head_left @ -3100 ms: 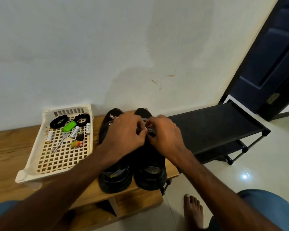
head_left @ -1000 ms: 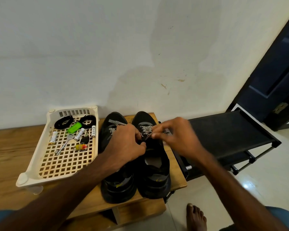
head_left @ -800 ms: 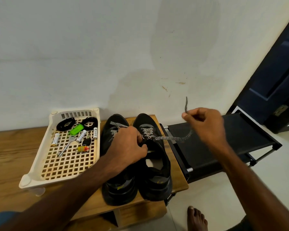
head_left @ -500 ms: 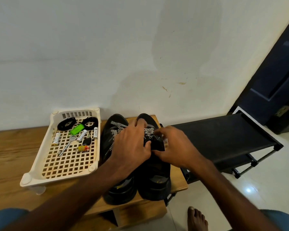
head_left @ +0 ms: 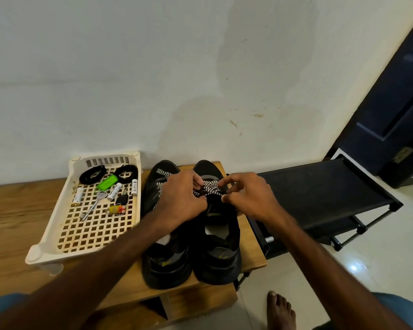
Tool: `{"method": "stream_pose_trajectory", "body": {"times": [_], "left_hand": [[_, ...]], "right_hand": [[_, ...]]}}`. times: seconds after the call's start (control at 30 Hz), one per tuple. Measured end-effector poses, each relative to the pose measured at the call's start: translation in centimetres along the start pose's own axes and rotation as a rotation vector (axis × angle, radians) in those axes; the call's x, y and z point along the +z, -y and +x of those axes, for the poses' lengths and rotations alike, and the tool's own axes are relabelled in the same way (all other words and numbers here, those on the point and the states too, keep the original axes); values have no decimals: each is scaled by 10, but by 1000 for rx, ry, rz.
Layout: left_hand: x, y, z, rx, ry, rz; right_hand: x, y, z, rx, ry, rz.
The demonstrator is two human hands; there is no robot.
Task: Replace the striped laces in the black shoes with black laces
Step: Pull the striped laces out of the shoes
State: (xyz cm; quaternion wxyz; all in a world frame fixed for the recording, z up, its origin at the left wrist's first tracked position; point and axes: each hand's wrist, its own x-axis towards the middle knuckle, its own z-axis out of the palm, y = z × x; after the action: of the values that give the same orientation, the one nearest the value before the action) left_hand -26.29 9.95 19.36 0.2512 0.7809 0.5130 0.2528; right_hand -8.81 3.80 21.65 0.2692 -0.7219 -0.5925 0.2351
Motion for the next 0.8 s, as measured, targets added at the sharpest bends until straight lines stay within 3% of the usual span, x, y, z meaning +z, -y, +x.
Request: {"method": "stream_pose_trajectory", "body": {"times": [0.13, 0.4, 0.63, 0.8], "left_hand": [[-4, 5, 2, -58, 42, -86], [-4, 2, -8, 75, -2, 42], [10, -18, -15, 358, -156, 411], [11, -20, -5, 464, -118, 499]], "right_hand": [[0, -2, 1, 9, 41, 42], [22, 14, -12, -116, -117, -242], [5, 3, -7, 75, -36, 104], [-1, -3, -7, 157, 3, 300]]}}
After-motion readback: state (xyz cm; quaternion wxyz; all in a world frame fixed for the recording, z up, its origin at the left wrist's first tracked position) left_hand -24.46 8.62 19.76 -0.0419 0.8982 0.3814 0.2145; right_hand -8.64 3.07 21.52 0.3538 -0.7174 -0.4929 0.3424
